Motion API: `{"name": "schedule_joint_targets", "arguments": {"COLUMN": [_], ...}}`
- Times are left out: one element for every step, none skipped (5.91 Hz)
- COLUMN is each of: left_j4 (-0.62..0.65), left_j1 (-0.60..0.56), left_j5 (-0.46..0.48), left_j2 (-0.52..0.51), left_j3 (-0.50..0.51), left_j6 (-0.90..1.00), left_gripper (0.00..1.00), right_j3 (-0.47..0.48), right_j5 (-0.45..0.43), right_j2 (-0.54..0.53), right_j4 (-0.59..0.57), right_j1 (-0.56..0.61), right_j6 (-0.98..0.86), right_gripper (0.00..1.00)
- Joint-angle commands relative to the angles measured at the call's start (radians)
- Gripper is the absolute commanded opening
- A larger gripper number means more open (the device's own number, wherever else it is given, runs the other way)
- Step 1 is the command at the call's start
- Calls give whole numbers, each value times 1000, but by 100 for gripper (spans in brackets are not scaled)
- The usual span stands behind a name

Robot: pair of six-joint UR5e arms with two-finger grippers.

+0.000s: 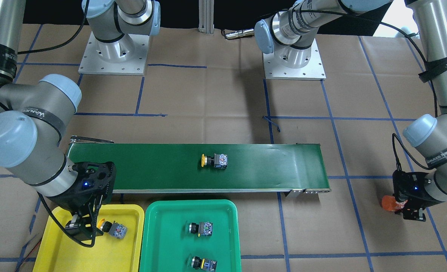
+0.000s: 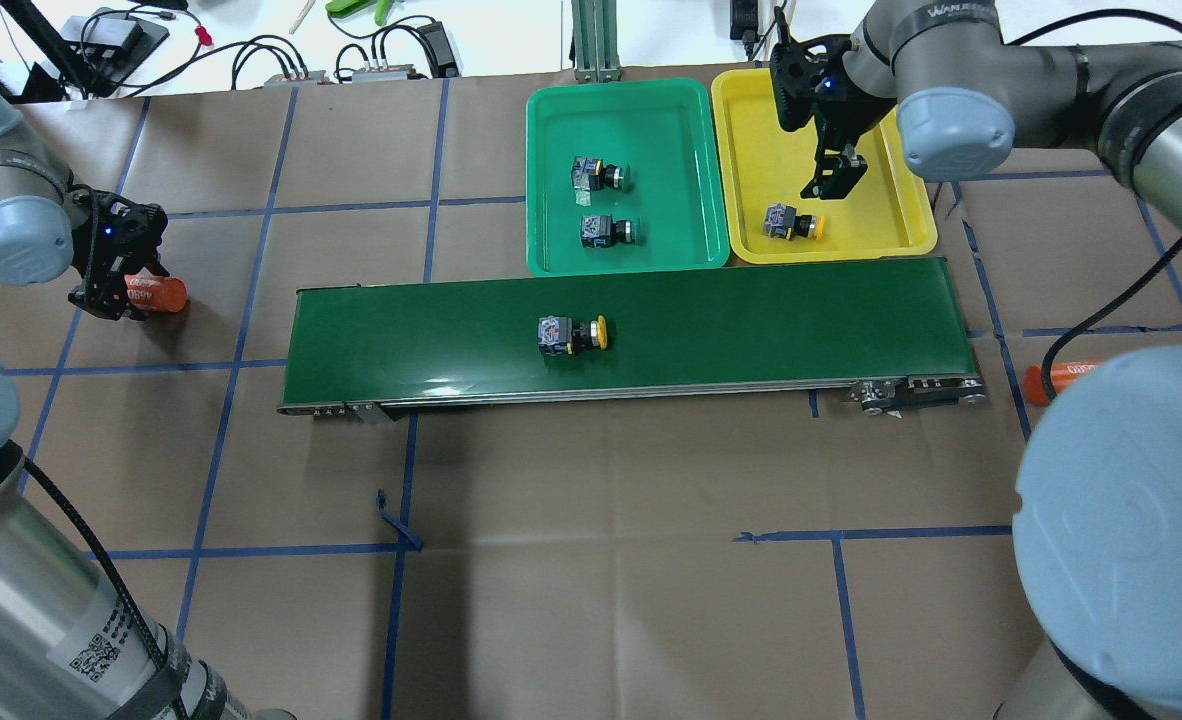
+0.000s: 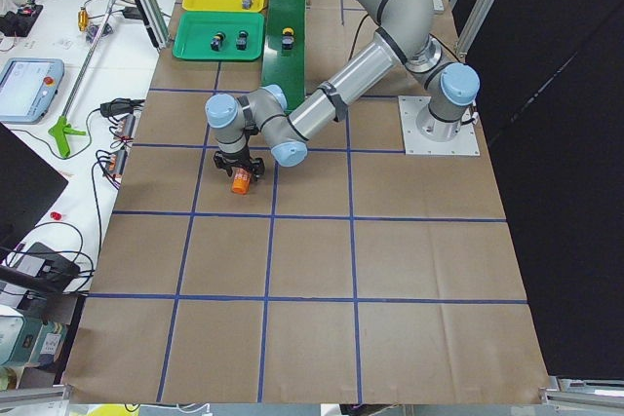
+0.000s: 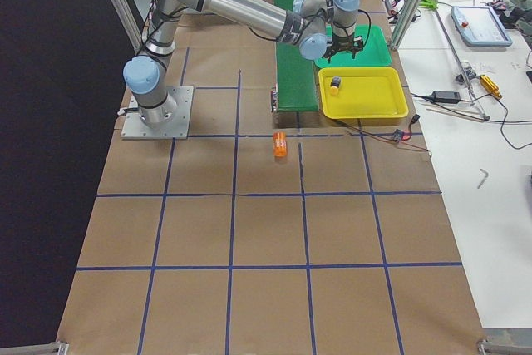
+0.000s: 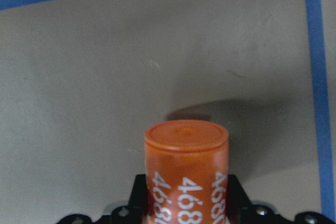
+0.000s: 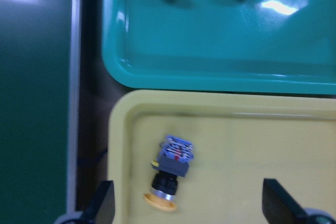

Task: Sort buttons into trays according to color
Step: 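Set the orange cylinder on the belt while the right gripper grasps the second yellow button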

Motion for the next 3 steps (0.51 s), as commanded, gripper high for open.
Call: {"name": "schedule_joint_targets", "arguments": {"left_j4": [-13,-104,-228], "left_j1": [-2,-11,-41], "left_j5": [-4,-6,-8], "left_j2": [28,91,160], "left_j3": [5,-9,-23], "left_j6": [-25,-99,-231], "left_gripper": [0,0,0], "right_j3": [25,54,68], "right_j5": [-6,-24,-70], "right_j2": [-122,-150,-155], "right_j4": [164,161,160], "right_j1": [116,178,194], "right_j6": [212,312,338], "right_gripper": [100,100,100]}}
